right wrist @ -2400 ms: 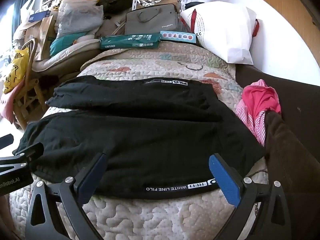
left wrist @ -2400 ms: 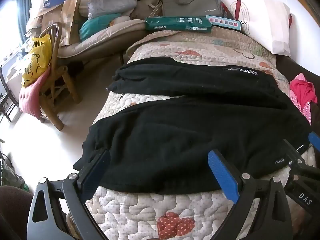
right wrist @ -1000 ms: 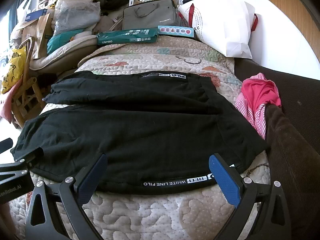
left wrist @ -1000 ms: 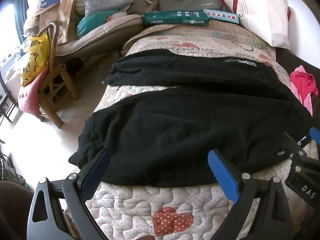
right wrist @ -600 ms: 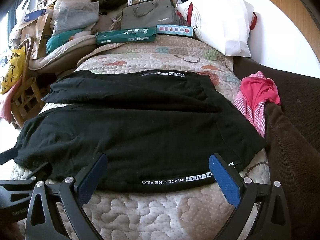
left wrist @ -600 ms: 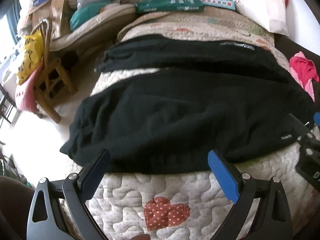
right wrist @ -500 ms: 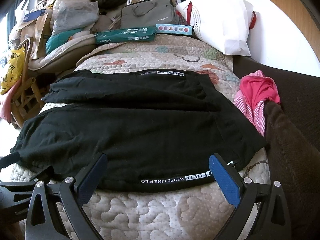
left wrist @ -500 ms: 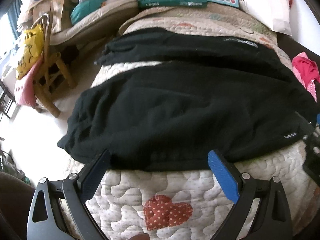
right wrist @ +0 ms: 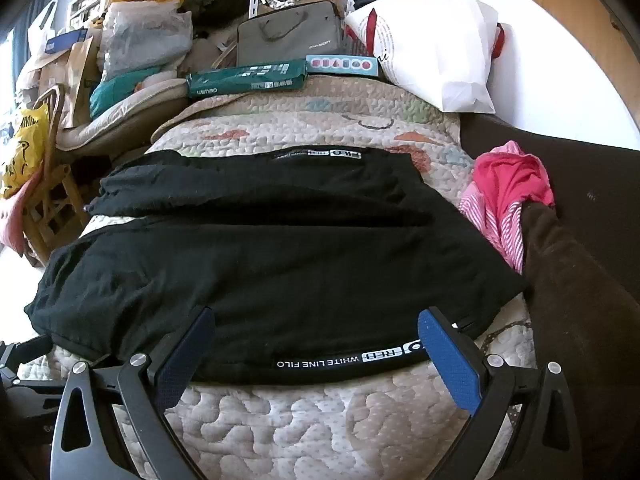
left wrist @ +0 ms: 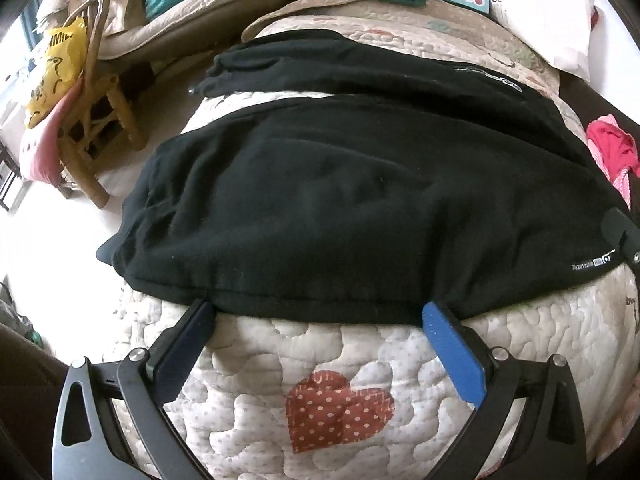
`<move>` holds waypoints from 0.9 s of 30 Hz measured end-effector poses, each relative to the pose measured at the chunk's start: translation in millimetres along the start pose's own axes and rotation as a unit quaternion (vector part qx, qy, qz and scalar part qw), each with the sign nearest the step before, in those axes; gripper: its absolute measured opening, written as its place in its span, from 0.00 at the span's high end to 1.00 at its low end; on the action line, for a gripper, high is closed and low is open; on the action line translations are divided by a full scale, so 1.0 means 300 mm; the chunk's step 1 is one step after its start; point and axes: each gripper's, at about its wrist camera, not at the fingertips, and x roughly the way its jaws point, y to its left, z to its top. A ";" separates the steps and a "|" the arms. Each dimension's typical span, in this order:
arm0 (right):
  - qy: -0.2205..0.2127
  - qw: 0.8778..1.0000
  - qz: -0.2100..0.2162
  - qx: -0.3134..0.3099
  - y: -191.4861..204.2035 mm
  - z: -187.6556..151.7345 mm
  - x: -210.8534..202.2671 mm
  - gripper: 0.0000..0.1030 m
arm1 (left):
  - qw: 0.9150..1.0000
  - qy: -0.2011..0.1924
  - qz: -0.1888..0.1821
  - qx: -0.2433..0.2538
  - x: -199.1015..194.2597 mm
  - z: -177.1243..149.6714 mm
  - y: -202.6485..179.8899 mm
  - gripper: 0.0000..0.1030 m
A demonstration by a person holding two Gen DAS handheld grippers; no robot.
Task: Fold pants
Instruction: 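Grasp the waistband with the right tool while the left tool grasps the waistband beside it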
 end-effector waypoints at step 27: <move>0.018 0.995 0.102 0.014 -0.233 0.508 0.162 0.00 | 0.996 -0.054 -0.056 -0.046 0.030 0.667 0.281 0.19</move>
